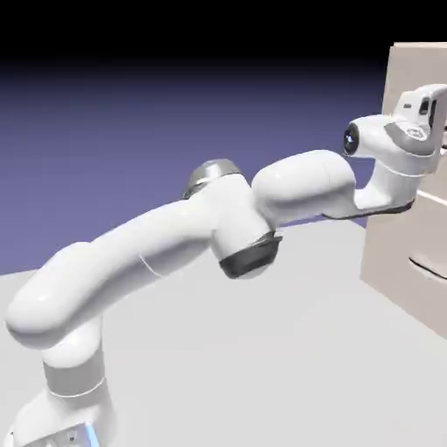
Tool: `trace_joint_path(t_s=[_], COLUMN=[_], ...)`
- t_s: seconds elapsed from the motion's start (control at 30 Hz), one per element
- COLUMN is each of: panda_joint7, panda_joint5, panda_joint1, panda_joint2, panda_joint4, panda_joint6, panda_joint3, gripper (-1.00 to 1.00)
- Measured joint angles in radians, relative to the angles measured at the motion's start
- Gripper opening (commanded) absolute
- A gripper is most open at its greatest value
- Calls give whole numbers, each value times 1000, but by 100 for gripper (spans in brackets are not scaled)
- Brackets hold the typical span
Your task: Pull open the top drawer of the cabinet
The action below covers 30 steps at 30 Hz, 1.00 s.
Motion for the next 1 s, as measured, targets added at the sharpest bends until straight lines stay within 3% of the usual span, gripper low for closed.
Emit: trace_joint_path(t_s=[0.5, 1.0], panda_joint7=[505, 821], panda_joint5=[-361, -512], panda_joint1=[-319, -820], panda_joint2=[245, 470], panda_joint4=[-492, -1001], panda_joint6=[-104, -203], panda_joint3=[112, 450], gripper=[-100, -100])
